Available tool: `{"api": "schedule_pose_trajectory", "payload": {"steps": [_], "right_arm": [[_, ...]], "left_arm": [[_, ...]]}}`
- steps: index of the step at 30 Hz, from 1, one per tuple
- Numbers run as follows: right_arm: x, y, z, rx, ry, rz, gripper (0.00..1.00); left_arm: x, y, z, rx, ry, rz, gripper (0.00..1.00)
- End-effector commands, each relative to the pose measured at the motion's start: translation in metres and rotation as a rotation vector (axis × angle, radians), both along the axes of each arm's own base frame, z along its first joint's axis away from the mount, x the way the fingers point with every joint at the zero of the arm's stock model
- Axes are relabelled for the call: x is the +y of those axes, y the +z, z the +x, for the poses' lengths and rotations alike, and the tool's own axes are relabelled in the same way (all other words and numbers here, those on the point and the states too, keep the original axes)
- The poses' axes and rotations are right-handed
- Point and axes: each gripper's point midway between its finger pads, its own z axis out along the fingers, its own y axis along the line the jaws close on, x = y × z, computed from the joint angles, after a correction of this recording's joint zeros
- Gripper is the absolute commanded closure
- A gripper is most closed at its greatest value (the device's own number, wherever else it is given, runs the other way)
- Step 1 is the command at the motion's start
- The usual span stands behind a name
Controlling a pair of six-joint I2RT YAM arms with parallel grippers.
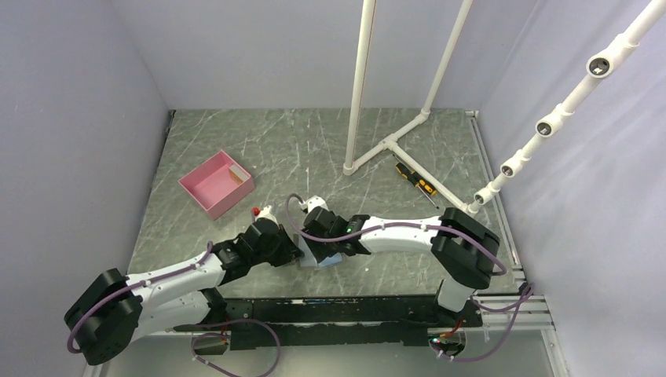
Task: Put the credit cards into the card holder
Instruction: Open the card holder at the center of the board.
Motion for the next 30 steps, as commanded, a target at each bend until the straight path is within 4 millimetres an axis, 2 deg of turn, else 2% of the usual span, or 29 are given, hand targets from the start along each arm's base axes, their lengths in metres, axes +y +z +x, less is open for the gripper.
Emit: {"api": "schedule_pose_trajectory", "payload": {"steps": [1, 9, 18, 24, 26, 30], "right_arm": [[0.005, 0.002, 0.006, -0.029, -0.050, -0.018, 0.37], [-0.008, -0.010, 0.006, -0.039, -0.087, -0.088, 0.41], [-0.009, -0.008, 0.002, -0.032, -0.085, -0.054, 0.64], [-0.007, -0.010, 0.002, -0.028, -0.081, -0.053, 0.69], [-0.005, -0.008, 0.001, -0.026, -0.075, -0.043, 0.69], [0.007, 0.007, -0.003, -0.018, -0.035, 0.030, 0.53]], "left_arm": [[-0.009, 0.013, 0.008, -0.039, 0.017, -0.062, 1.00], [-0.005, 0.014, 0.008, -0.045, 0.027, -0.056, 1.00], [0.007, 0.013, 0.005, -0.047, 0.052, -0.029, 1.00], [0.008, 0.012, 0.004, -0.045, 0.052, -0.028, 1.00], [0.007, 0.012, 0.004, -0.044, 0.051, -0.030, 1.00], [0.002, 0.011, 0.005, -0.042, 0.042, -0.044, 1.00]]}}
